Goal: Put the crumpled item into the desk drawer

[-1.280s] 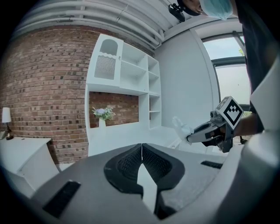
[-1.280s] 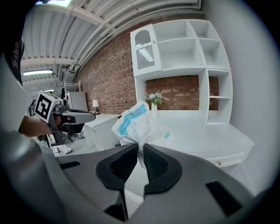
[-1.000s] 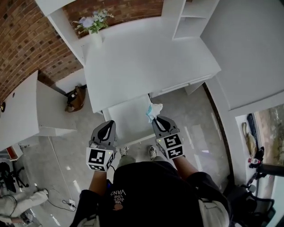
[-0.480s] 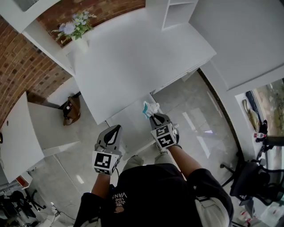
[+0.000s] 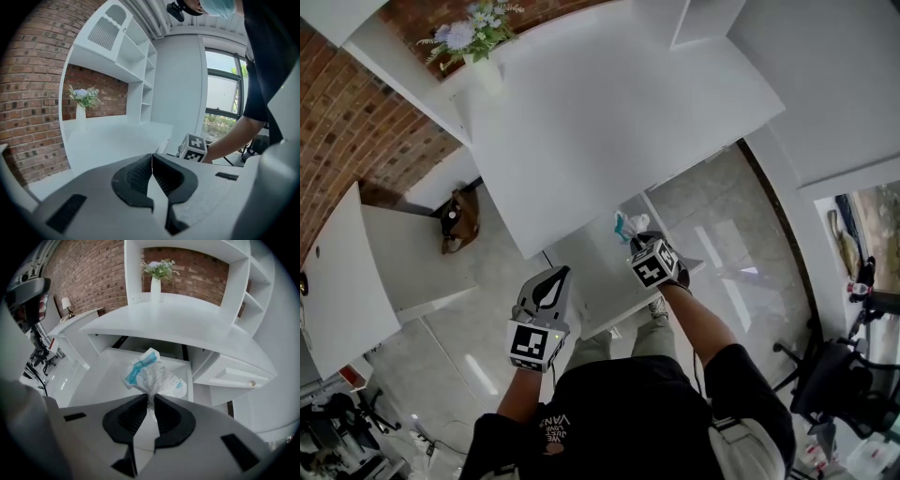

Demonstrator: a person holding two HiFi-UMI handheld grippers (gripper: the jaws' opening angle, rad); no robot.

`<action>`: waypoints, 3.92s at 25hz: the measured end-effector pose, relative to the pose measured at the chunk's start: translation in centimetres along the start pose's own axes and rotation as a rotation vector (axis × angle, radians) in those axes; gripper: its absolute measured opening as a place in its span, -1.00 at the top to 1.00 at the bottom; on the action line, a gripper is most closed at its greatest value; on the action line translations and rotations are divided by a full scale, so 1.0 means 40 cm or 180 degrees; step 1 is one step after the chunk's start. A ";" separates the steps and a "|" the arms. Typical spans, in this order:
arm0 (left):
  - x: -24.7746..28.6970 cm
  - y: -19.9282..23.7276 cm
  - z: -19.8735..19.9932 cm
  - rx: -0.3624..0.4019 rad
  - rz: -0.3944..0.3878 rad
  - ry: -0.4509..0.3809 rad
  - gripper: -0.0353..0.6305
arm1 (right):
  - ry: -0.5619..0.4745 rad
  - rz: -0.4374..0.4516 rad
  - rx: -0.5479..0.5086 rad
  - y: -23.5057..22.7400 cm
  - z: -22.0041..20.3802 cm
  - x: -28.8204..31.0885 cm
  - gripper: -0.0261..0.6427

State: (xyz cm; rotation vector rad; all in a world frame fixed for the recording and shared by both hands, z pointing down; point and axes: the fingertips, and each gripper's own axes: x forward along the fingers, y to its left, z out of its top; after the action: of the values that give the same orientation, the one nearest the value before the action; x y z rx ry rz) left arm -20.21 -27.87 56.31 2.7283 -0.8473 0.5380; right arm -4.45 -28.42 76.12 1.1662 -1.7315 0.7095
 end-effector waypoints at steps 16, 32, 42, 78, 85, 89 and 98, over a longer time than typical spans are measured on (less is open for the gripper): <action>-0.040 0.067 -0.092 0.0114 -0.0061 0.0186 0.88 | 0.0494 -0.0387 0.0487 -0.053 -0.036 0.281 0.76; -0.013 0.030 -0.102 0.0059 -0.0055 0.0305 0.88 | 0.0043 -0.0280 0.0816 -0.085 0.002 0.276 0.40; 0.024 -0.011 -0.040 0.0027 0.0041 0.0195 0.87 | -0.0095 0.0024 0.0354 -0.049 0.050 0.175 0.39; -0.051 -0.261 0.178 -0.0108 0.1085 -0.0447 0.88 | -0.2096 0.0647 -0.0214 -0.058 0.143 -0.663 0.92; -0.060 -0.332 0.193 -0.0135 0.1158 -0.0437 0.87 | -0.2406 0.0804 -0.0406 -0.070 0.133 -0.795 0.92; -0.062 -0.358 0.193 -0.0167 0.1258 -0.0510 0.87 | -0.2405 0.0879 -0.0444 -0.082 0.098 -0.840 0.92; -0.053 -0.448 0.233 -0.0108 0.1285 -0.0580 0.87 | -0.2607 0.1018 -0.0364 -0.115 0.026 -0.929 0.92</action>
State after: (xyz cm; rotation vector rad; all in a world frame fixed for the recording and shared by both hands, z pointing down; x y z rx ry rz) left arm -8.83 -15.40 44.98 2.6101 -1.4548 0.3425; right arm 4.87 -16.13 41.96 1.1942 -2.6446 0.3039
